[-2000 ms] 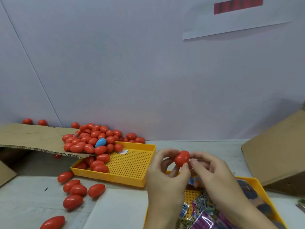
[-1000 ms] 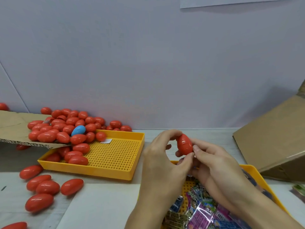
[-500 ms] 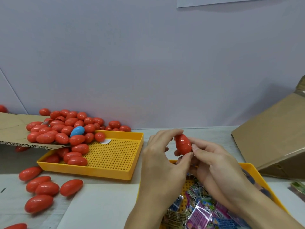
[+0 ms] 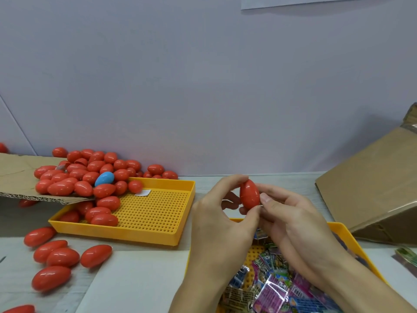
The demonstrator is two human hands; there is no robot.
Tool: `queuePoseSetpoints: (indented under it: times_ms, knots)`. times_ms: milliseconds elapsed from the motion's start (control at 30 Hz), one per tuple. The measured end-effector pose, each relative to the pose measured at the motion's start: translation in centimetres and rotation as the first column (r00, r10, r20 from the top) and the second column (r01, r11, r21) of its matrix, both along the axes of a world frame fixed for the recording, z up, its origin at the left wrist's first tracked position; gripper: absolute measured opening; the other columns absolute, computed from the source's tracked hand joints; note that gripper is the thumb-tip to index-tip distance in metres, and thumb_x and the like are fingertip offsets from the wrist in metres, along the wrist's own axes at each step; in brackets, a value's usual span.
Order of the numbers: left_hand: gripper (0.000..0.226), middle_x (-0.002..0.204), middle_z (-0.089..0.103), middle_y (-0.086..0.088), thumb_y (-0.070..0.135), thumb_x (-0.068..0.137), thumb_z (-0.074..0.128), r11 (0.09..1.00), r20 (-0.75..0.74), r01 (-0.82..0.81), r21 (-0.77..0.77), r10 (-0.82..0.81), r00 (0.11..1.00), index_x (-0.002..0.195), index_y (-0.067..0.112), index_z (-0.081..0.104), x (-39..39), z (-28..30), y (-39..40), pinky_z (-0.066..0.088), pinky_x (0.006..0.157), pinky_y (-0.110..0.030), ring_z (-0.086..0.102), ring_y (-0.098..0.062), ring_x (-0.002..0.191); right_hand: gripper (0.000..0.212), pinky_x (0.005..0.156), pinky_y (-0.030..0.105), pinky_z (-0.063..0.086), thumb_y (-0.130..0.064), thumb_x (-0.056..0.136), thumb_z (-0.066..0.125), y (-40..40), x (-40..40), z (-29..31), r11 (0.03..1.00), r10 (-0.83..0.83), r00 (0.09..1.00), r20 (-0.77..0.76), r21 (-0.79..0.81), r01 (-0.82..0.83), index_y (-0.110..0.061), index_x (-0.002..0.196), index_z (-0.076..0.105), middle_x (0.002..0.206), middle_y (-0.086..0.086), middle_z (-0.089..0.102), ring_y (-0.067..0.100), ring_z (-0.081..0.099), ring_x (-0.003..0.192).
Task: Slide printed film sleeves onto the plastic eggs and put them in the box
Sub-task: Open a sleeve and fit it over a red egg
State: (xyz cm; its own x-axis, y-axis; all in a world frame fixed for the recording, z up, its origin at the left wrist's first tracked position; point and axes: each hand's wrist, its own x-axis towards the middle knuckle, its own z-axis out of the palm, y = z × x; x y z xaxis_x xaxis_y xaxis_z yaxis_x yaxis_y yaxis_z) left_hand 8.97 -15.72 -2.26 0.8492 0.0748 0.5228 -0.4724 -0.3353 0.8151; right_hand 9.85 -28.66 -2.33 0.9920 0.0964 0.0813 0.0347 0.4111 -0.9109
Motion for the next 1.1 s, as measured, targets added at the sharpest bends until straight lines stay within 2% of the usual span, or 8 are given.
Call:
queuePoseSetpoints:
  times_ms: [167,333,467,600,700,833,1000,1100]
  knots:
    - [0.041,0.098,0.072,0.009,0.005,0.08,0.078,0.99,-0.055,0.073,-0.118,-0.08,0.995,0.11,0.031,0.068,0.0,0.1,-0.2,0.06,0.078,-0.025,0.07,-0.008,0.093,0.028,0.074,0.032,0.059,-0.018,0.081,0.063,-0.3,0.1,-0.1,0.998,-0.037,0.999,0.039,-0.058,0.04,-0.008,0.106,0.074,0.105,0.017,0.073,0.029,0.071,0.098]
    - [0.037,0.097,0.073,0.013,-0.004,0.085,0.069,0.957,-0.109,0.153,-0.248,-0.184,0.977,0.106,0.026,0.07,-0.1,0.3,-0.2,0.057,0.074,-0.015,0.07,-0.003,0.097,0.02,0.087,0.049,0.054,-0.011,0.087,0.062,-0.5,0.3,-0.5,0.979,-0.11,0.99,0.086,-0.163,0.123,-0.014,0.101,0.076,0.102,0.012,0.074,0.031,0.069,0.1]
    - [0.025,0.098,0.074,0.017,0.009,0.091,0.069,0.934,-0.158,0.189,-0.302,-0.244,0.957,0.107,0.028,0.069,-0.1,0.2,-0.3,0.054,0.073,-0.011,0.07,0.0,0.096,0.029,0.084,0.041,0.053,-0.029,0.074,0.07,-0.4,0.2,-0.6,0.959,-0.143,0.981,0.135,-0.227,0.171,-0.021,0.1,0.077,0.102,0.007,0.075,0.025,0.07,0.101]
    - [0.014,0.095,0.078,0.004,0.017,0.093,0.068,0.889,-0.206,0.187,-0.418,-0.294,0.934,0.106,0.019,0.068,0.2,0.0,-0.3,0.058,0.08,-0.023,0.073,-0.01,0.094,0.029,0.079,0.029,0.054,-0.035,0.07,0.076,-0.3,0.2,-0.5,0.941,-0.137,0.971,0.194,-0.279,0.189,-0.026,0.097,0.076,0.098,0.003,0.076,0.017,0.072,0.095]
    - [0.012,0.088,0.077,-0.007,0.013,0.096,0.061,0.8,-0.242,0.16,-0.578,-0.355,0.903,0.105,0.011,0.069,0.3,0.1,-0.3,0.059,0.081,-0.026,0.074,-0.02,0.094,0.029,0.08,0.028,0.053,-0.027,0.067,0.076,-0.5,0.1,-0.4,0.951,-0.124,0.967,0.222,-0.252,0.18,-0.024,0.096,0.078,0.096,0.004,0.076,0.017,0.072,0.095]
    - [0.024,0.104,0.075,-0.019,0.008,0.103,0.046,0.608,-0.266,0.097,-0.788,-0.478,0.837,0.112,0.0,0.067,0.4,0.5,-0.6,0.06,0.086,-0.034,0.073,-0.026,0.1,0.025,0.078,0.023,0.056,-0.003,0.075,0.077,-0.4,0.0,-0.3,0.904,-0.157,0.934,0.321,-0.334,0.267,-0.019,0.093,0.078,0.091,0.001,0.076,0.014,0.07,0.087]
    - [0.031,0.105,0.07,-0.031,0.011,0.101,0.044,0.397,-0.191,0.09,-0.914,-0.613,0.766,0.103,-0.012,0.065,0.2,0.9,-0.4,0.062,0.08,-0.04,0.072,-0.038,0.1,0.035,0.075,0.022,0.053,-0.037,0.066,0.077,0.4,-0.7,0.2,0.771,-0.179,0.879,0.443,-0.492,0.405,-0.037,0.1,0.075,0.098,-0.014,0.065,0.007,0.064,0.094]
    - [0.029,0.11,0.069,-0.032,0.015,0.101,0.046,0.443,-0.228,0.113,-0.889,-0.643,0.731,0.107,-0.009,0.061,0.2,0.9,-0.4,0.059,0.088,-0.046,0.07,-0.04,0.104,0.033,0.074,0.02,0.049,-0.045,0.064,0.075,0.6,-0.9,0.5,0.694,-0.176,0.827,0.533,-0.529,0.489,-0.046,0.096,0.072,0.097,-0.017,0.057,0.005,0.06,0.092]
